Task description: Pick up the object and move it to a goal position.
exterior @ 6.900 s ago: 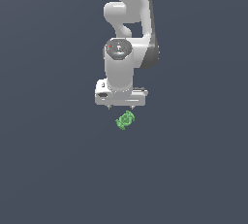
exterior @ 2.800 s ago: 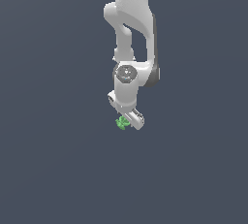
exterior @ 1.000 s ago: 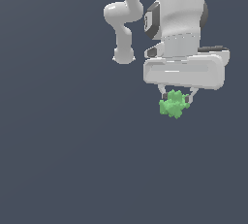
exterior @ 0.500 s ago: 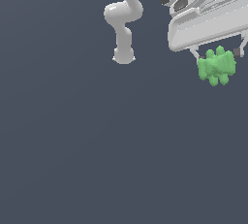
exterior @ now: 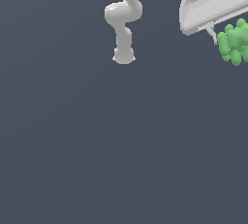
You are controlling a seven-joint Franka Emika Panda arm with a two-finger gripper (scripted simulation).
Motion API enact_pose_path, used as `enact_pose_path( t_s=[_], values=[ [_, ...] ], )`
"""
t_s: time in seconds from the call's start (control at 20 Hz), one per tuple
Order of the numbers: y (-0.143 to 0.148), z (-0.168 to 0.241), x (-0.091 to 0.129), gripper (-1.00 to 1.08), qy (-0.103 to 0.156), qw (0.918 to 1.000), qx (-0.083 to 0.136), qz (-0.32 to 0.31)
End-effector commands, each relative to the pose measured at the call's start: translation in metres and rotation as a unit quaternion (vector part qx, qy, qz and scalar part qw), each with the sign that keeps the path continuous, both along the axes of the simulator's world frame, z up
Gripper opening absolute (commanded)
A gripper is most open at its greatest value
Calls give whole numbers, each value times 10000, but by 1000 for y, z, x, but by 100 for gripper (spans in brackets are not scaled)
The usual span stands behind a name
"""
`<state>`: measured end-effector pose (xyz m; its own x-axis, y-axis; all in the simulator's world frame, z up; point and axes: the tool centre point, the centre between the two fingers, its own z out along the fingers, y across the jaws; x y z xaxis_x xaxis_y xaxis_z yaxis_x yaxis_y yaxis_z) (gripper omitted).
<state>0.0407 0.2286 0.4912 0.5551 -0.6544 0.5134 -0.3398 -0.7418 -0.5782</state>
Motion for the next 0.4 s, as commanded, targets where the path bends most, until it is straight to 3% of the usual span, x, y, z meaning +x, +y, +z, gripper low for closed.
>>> enact_pose_path(
  t_s=[0.0,0.35],
  values=[
    [2,5,-2,-100,-53,10000,-1,6],
    [3,6,-3,-100,-63,10000,-5,7]
  ],
)
